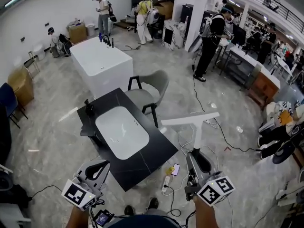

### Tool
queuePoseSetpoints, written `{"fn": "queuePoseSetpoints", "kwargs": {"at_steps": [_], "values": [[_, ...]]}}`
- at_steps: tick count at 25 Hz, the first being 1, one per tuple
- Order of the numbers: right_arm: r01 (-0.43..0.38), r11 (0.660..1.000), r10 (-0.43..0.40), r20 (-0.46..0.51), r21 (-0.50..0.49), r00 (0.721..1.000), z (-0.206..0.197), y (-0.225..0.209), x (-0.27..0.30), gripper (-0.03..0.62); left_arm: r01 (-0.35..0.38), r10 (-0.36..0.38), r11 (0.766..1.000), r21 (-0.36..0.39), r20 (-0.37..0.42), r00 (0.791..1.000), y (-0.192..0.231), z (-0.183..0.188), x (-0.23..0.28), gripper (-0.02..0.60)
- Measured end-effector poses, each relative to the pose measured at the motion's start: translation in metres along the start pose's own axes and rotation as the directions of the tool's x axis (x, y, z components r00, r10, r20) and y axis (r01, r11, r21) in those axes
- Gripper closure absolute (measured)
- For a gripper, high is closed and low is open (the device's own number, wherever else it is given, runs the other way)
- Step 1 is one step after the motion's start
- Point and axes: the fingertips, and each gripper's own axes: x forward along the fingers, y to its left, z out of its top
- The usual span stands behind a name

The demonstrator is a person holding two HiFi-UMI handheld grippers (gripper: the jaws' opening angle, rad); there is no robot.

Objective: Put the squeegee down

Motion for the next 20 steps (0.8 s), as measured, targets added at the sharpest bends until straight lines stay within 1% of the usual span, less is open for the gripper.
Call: {"fn": "queuePoseSetpoints", "kwargs": {"at_steps": [4,10,15,20], "values": [[-0.027,0.999,0.027,-0.003,0.027,1.000,0.008,-0.037,0.016,0.493,-0.027,0.026,1.000,-0.016,-0.006,1.000,-0.010,0.003,0.027,0.578],[-0.068,0.997,0.069,-0.031,0.037,0.997,0.010,-0.074,0.036,0.494,-0.077,0.076,0.995,-0.059,-0.023,0.997,-0.014,-0.005,0.054,0.578],[-0.047,0.998,0.050,-0.058,0.046,0.997,0.002,-0.103,0.052,0.493,-0.078,0.074,0.993,-0.087,-0.048,0.996,-0.012,-0.021,0.076,0.577],[-0.019,0.999,0.022,-0.078,0.040,0.997,-0.009,-0.122,0.077,0.493,-0.066,0.061,0.992,-0.109,-0.047,0.997,0.008,-0.033,0.101,0.578]]}}
